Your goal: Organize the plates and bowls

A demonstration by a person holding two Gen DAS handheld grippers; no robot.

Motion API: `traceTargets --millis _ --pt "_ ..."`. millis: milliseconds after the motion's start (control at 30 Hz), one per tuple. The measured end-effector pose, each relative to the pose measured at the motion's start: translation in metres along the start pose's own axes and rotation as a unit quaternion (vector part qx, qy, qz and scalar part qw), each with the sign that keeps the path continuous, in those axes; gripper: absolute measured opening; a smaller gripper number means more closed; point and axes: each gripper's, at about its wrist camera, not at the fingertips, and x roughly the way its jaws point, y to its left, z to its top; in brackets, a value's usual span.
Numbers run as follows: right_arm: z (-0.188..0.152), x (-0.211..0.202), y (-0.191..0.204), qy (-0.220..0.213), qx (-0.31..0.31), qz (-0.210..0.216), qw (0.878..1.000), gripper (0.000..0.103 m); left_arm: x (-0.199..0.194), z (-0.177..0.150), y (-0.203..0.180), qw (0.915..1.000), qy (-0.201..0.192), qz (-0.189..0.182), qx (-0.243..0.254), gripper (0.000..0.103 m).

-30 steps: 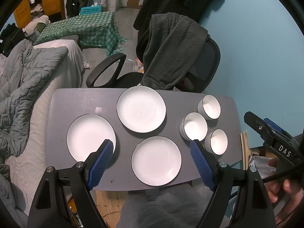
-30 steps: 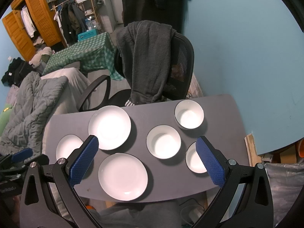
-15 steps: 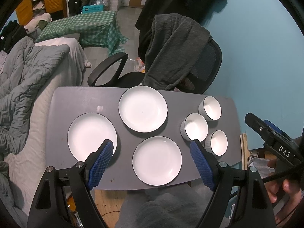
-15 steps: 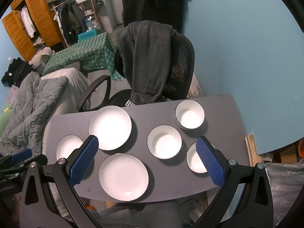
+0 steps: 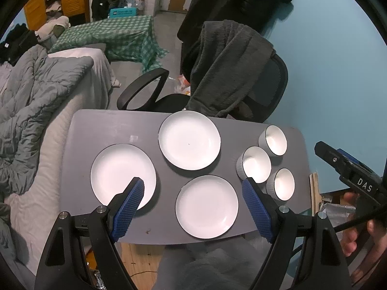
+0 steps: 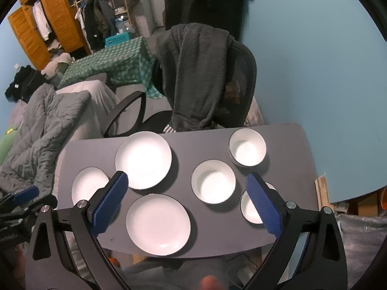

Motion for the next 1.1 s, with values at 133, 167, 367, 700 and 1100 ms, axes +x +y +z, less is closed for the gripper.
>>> traceTargets --millis 133,167,367,700,1100 --pt "-0.001 0.007 0.001 0.005 -0.007 -0.010 1.000 0.097 0.004 -0.003 0.005 1.0000 0.002 0.004 -0.005 0.084" --pt "-0.002 0.009 0.002 0.007 -0.008 -0.011 1.000 0.097 0.006 -0.003 0.006 1.0000 0.004 0.006 -0.005 0.084" --pt "-0.010 0.030 0.004 0.032 -0.024 0.004 0.999 0.097 0.016 -0.010 0.016 0.9999 0.013 -0.001 -0.011 0.084" --pt "-0.028 0.083 0.006 0.091 -0.051 0.059 0.993 0.097 0.048 -0.020 0.038 0.9992 0.030 -0.015 -0.023 0.084" --pt "-0.057 0.136 -0.002 0.160 -0.060 0.071 0.983 0.097 0.086 -0.040 0.044 0.9983 0.058 -0.007 -0.001 0.084"
